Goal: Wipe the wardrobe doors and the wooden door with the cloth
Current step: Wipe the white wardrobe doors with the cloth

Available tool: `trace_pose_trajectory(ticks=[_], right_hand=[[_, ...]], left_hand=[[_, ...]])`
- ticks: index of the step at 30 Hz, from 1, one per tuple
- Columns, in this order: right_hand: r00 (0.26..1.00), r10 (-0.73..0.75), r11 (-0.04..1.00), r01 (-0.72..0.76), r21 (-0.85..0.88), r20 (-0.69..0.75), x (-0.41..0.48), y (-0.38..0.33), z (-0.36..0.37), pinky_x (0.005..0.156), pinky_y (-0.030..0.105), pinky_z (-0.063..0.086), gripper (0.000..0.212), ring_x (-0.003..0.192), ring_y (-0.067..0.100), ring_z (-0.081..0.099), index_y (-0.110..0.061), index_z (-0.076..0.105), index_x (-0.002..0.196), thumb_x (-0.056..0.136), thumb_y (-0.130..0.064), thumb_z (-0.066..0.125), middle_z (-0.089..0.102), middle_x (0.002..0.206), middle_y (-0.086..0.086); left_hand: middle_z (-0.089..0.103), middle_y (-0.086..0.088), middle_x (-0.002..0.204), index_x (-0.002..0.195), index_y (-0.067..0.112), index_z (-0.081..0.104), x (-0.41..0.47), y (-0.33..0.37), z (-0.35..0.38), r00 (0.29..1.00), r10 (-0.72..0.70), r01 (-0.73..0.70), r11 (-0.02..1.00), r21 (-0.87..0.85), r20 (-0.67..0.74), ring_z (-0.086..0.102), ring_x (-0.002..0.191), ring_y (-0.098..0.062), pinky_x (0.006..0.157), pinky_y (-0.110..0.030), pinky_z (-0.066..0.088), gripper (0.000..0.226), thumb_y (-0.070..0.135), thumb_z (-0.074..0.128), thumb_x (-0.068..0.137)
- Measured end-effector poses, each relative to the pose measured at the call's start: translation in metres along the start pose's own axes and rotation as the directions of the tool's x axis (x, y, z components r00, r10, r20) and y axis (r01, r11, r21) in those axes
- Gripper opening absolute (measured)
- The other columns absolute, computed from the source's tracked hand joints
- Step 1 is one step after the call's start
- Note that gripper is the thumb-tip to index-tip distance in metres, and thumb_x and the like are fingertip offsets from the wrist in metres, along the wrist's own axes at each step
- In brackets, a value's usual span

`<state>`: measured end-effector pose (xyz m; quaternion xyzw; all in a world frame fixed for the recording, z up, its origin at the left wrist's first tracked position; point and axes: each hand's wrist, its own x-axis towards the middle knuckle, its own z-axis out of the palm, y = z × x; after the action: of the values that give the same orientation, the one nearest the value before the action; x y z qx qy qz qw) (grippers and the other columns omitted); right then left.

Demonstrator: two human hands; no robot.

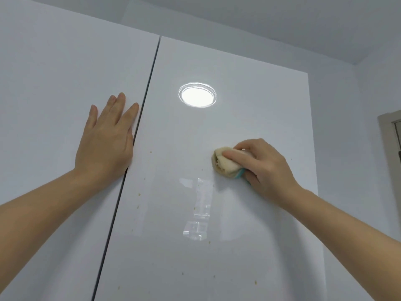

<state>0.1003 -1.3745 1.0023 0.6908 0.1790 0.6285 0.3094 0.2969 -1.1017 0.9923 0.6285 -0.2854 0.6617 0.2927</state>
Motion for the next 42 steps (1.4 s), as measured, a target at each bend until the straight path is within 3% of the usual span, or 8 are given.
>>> trace_pose_trajectory(ticks=[2,9,19,26,29,33,37,42], right_hand=[[1.0,0.003,1.0,-0.003,-0.017,0.021,0.007,0.019,-0.003,0.065,0.04,0.049,0.041,0.087,0.032,0.058,-0.017,0.069,0.12,0.087,-0.006,0.047,0.062,0.106,0.01],[0.916,0.385,0.923,-0.383,0.033,-0.113,0.039,0.079,-0.009,0.084,0.044,0.049,0.051,0.109,0.022,0.05,-0.031,0.059,0.131,0.087,-0.005,0.055,0.053,0.118,-0.001],[0.985,0.175,0.984,-0.175,0.019,0.005,-0.069,0.028,-0.025,0.076,0.038,0.049,0.045,0.101,0.028,0.056,-0.027,0.06,0.128,0.089,-0.014,0.042,0.053,0.116,-0.001],[0.879,0.45,0.891,-0.454,0.013,-0.155,-0.01,0.105,-0.025,0.085,0.034,0.045,0.043,0.109,0.024,0.051,-0.029,0.06,0.131,0.091,-0.013,0.051,0.052,0.117,0.002],[0.849,0.497,0.866,-0.499,0.037,-0.182,-0.006,0.11,-0.022,0.085,0.033,0.044,0.042,0.11,0.023,0.05,-0.031,0.06,0.13,0.093,-0.012,0.054,0.052,0.115,0.001],[0.887,0.438,0.897,-0.441,0.015,-0.146,-0.052,0.076,-0.026,0.083,0.035,0.045,0.045,0.103,0.028,0.051,-0.021,0.062,0.13,0.09,-0.003,0.052,0.052,0.111,0.005],[0.938,0.345,0.939,-0.344,0.023,-0.045,-0.109,0.024,-0.032,0.082,0.033,0.044,0.047,0.101,0.027,0.053,-0.018,0.064,0.126,0.086,-0.013,0.041,0.052,0.112,0.004],[0.932,0.359,0.933,-0.36,0.002,-0.045,-0.08,0.036,-0.031,0.074,0.04,0.051,0.046,0.101,0.026,0.054,-0.02,0.065,0.125,0.086,-0.015,0.041,0.053,0.113,0.002]], left_hand=[[0.021,-0.014,0.16,0.15,0.012,0.032,0.0,0.0,0.0,1.0,-0.002,0.002,1.0,-0.007,0.001,0.014,0.149,-0.028,0.121,-0.05,0.008,0.049,0.009,0.031,0.101],[0.023,-0.015,0.159,0.149,0.011,0.033,0.001,-0.001,0.001,1.0,0.006,-0.006,1.0,0.008,-0.009,0.017,0.148,-0.03,0.119,-0.052,0.01,0.055,0.021,0.02,0.096],[0.024,-0.017,0.158,0.148,0.009,0.034,0.0,0.0,0.001,1.0,0.01,-0.01,1.0,0.006,-0.017,0.018,0.148,-0.032,0.119,-0.053,0.009,0.055,0.019,0.021,0.096],[0.024,-0.015,0.159,0.148,0.01,0.033,0.001,-0.002,0.001,1.0,0.013,-0.013,1.0,0.012,-0.012,0.017,0.148,-0.031,0.119,-0.051,0.008,0.055,0.021,0.02,0.096],[0.023,-0.014,0.159,0.148,0.011,0.033,0.001,-0.002,0.002,1.0,0.014,-0.014,1.0,0.002,-0.02,0.017,0.148,-0.031,0.119,-0.05,0.007,0.055,0.02,0.02,0.096],[0.023,-0.016,0.159,0.148,0.01,0.033,0.001,-0.002,0.003,0.999,0.016,-0.016,1.0,0.005,-0.03,0.017,0.148,-0.031,0.118,-0.05,0.007,0.055,0.02,0.02,0.096],[0.024,-0.018,0.158,0.147,0.009,0.034,0.001,-0.001,0.004,0.999,0.019,-0.019,1.0,0.001,-0.04,0.018,0.148,-0.033,0.118,-0.051,0.007,0.054,0.019,0.021,0.096],[0.024,-0.017,0.158,0.147,0.01,0.033,0.001,-0.002,0.004,0.999,0.017,-0.017,1.0,-0.01,-0.033,0.016,0.148,-0.033,0.118,-0.052,0.007,0.054,0.019,0.022,0.096]])
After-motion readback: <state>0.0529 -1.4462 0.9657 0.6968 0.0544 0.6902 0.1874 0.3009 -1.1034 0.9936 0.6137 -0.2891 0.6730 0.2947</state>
